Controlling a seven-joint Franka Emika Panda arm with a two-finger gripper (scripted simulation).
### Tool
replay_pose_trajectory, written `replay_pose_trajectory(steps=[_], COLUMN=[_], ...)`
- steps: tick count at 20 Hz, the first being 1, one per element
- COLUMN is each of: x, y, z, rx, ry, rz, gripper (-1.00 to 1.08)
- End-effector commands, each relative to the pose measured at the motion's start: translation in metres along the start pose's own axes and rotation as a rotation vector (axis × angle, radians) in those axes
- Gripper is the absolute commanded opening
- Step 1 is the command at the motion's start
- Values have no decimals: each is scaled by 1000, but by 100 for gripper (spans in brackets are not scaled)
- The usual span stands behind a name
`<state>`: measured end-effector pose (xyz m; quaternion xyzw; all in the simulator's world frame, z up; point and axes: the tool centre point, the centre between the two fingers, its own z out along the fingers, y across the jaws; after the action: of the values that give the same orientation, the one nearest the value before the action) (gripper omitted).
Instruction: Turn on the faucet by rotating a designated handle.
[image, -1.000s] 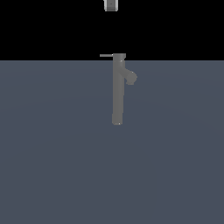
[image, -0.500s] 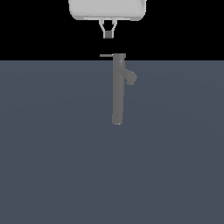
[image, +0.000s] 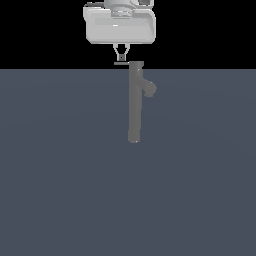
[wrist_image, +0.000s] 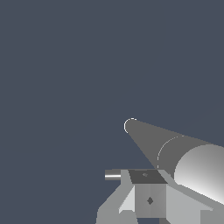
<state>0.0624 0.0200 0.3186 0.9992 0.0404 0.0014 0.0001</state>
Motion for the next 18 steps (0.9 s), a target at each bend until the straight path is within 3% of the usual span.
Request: replay_pose_trajectory(steps=[1, 9, 18], x=[12, 33, 33], y=[-1, -2, -3], z=[6, 16, 17], rx=[0, 0, 0], ry=[0, -2, -2], rz=[-3, -9, -10], gripper=[-100, -100, -100])
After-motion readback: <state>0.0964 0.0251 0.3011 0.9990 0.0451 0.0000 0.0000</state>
